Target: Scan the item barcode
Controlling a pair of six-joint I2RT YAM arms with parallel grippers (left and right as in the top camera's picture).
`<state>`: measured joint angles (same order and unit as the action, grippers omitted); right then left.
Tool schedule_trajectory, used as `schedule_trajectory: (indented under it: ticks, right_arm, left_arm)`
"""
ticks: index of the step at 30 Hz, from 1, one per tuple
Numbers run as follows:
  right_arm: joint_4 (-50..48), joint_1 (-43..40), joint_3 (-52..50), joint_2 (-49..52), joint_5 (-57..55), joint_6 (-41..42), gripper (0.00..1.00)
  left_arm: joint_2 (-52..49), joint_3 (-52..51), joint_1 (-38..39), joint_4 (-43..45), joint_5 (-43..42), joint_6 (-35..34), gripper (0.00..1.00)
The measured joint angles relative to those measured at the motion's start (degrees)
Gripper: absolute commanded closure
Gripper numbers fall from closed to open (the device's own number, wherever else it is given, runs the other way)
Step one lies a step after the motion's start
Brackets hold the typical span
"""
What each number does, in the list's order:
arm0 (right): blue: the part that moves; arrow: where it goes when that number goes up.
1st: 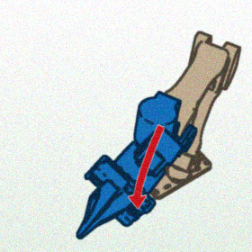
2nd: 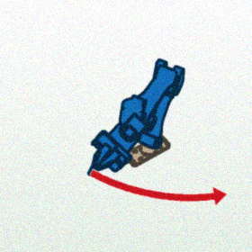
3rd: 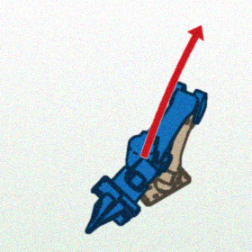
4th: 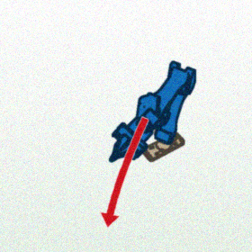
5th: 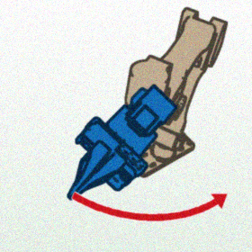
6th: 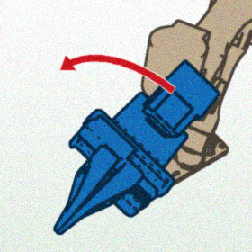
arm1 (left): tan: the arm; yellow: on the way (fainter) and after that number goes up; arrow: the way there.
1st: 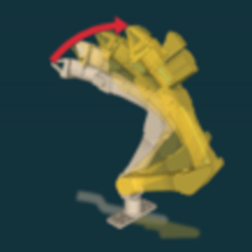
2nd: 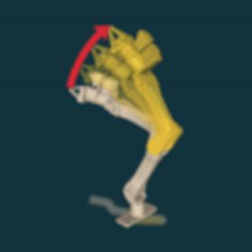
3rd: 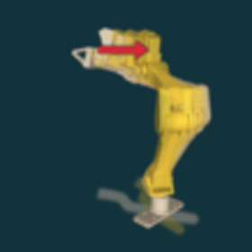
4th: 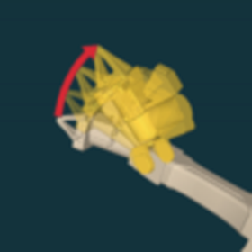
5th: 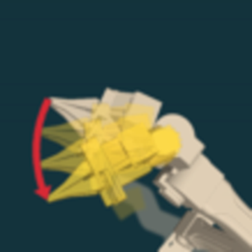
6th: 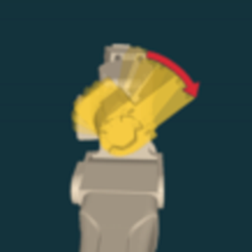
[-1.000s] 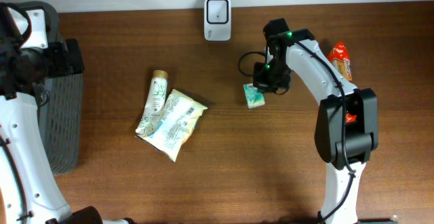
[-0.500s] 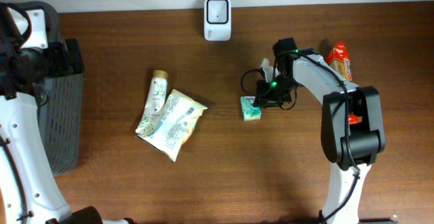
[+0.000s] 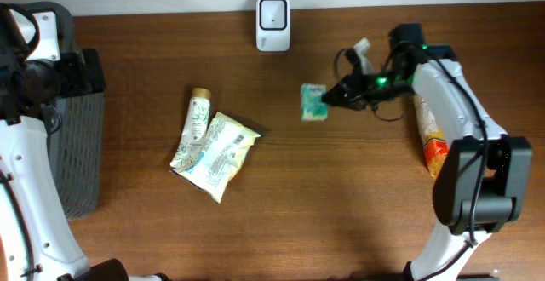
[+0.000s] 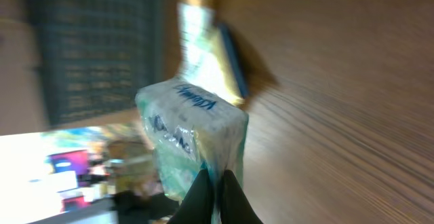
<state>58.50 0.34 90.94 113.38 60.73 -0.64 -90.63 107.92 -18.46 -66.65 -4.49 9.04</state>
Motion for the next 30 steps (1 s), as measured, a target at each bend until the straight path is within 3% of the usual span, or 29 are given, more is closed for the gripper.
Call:
schedule_trajectory:
  ticks: [4,7,13,19,28,30]
  right_arm:
    - [-0.4,-6.1,0.0,0.0,20.9,-4.3,0.96]
    - [-0.2,-7.7,0.0,0.0,24.9,-3.9,0.96]
    - [0.3,-11.0,0.0,-0.3,26.2,3.8,0.96]
    - [0.7,-13.7,1.3,-8.7,26.2,9.7,0.96]
    - [0.7,-15.3,3.4,-19.3,26.4,10.1,0.96]
    - [2.6,-14.8,3.5,-19.4,20.3,8.6,0.96]
  left_arm:
    - [0.0,0.0,0.0,0.0,0.0,0.0,0.01]
    - [0.0,0.0,0.0,0.0,0.0,0.0,0.01]
    - [0.0,0.0,0.0,0.0,0.0,0.0,0.01]
    - [0.0,0.0,0.0,0.0,0.0,0.0,0.01]
    - [0.0,0.0,0.0,0.0,0.0,0.0,0.01]
    - [0.0,0.0,0.0,0.0,0.0,0.0,0.01]
